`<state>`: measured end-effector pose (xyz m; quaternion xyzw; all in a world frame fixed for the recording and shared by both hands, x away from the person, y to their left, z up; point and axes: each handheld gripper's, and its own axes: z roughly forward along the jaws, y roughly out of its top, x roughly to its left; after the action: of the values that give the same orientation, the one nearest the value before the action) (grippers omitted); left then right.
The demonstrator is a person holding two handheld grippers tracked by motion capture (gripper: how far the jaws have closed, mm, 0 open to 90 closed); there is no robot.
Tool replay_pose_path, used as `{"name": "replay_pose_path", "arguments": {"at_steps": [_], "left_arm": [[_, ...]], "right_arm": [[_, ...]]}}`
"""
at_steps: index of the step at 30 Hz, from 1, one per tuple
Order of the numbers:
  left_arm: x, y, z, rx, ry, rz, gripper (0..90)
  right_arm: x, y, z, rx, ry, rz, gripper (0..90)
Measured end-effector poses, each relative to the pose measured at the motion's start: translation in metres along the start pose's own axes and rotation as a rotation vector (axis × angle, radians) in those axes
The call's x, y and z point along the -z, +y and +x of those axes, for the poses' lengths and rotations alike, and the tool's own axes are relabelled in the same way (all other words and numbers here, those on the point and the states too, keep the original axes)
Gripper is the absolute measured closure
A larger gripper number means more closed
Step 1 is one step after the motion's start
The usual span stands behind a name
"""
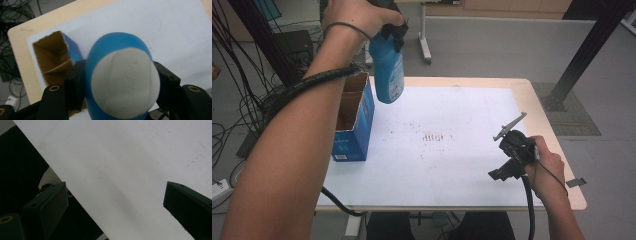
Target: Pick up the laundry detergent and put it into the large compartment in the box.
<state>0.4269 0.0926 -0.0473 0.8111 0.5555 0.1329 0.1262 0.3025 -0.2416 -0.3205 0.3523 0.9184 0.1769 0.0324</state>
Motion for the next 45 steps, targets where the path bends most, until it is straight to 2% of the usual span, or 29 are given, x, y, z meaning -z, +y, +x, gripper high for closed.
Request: {"name": "replay_pose_path", "arguments": {"at_steps": [2,3,10,18,22,29,45], "left_arm": [[0.0,-0.002,0.009,0.017,0.006,0.004,37.8],[0.0,-0.004,0.015,0.051,0.009,0.0,37.8],[0.002,-0.016,0.05,0.148,0.048,0.009,37.8],[0.002,-0.029,0.082,0.23,0.088,0.028,37.8],[-0.002,-0.036,0.098,0.285,0.108,0.031,37.8],[-0.007,-0.042,0.111,0.325,0.113,0.032,37.8],[-0.035,-0.051,0.117,0.336,0.084,0.063,37.8]], "right_arm": [[0.0,0.0,0.0,-0.001,0.001,0.0,5.4],[0.0,0.0,0.0,0.002,0.001,-0.001,5.4],[0.0,0.002,0.001,0.006,0.002,-0.009,5.4],[0.002,0.003,0.002,0.014,0.003,-0.019,5.4],[0.001,0.003,0.002,0.011,0.003,-0.017,5.4],[0.001,0.004,0.003,0.013,0.003,-0.017,5.4],[0.0,0.006,0.003,0.016,0.004,-0.014,5.4]]}}
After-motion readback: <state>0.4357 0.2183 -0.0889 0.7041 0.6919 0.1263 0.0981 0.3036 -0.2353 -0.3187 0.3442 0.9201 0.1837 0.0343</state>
